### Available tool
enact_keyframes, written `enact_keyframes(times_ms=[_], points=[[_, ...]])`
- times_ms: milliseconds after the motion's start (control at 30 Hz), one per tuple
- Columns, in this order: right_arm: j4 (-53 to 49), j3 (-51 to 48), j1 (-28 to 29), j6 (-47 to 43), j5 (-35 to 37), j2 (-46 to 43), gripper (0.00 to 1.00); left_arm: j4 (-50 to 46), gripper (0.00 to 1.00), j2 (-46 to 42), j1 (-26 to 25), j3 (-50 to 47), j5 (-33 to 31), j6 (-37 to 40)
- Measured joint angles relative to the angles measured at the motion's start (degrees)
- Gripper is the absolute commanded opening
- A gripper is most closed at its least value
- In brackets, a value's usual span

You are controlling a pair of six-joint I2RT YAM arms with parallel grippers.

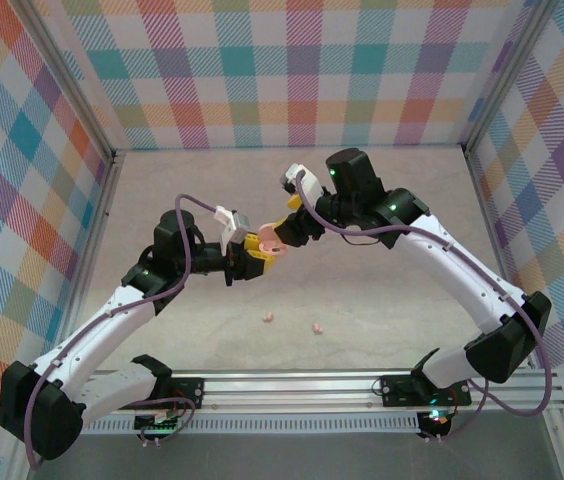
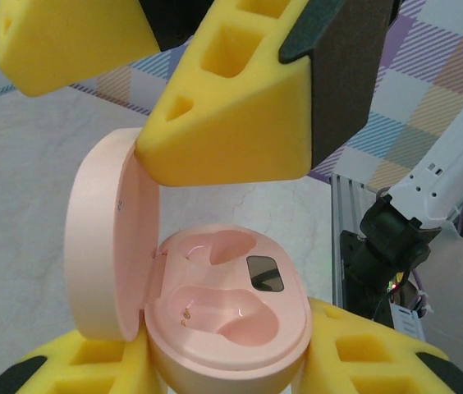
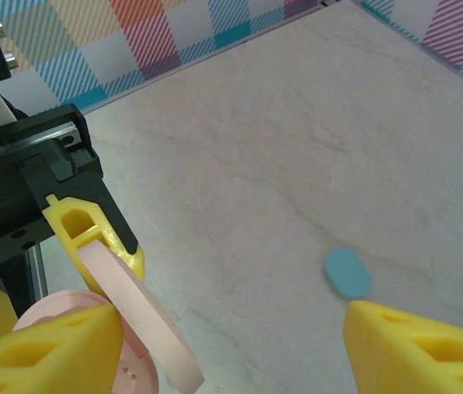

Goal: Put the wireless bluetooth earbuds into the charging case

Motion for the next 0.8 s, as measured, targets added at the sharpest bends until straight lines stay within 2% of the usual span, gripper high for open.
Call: enact_keyframes(times_ms=[367, 800], points=[[2.51, -3.28, -0.04, 8.35, -3.63, -0.68, 0.72, -1.79, 0.09, -0.63, -0.02, 0.0, -4.04, -0.81], [0.94, -6.6, -0.17, 17.27, -1.51, -6.54, 0.73, -1.49, 0.09, 1.53, 0.0, -0.7, -6.75, -3.28]])
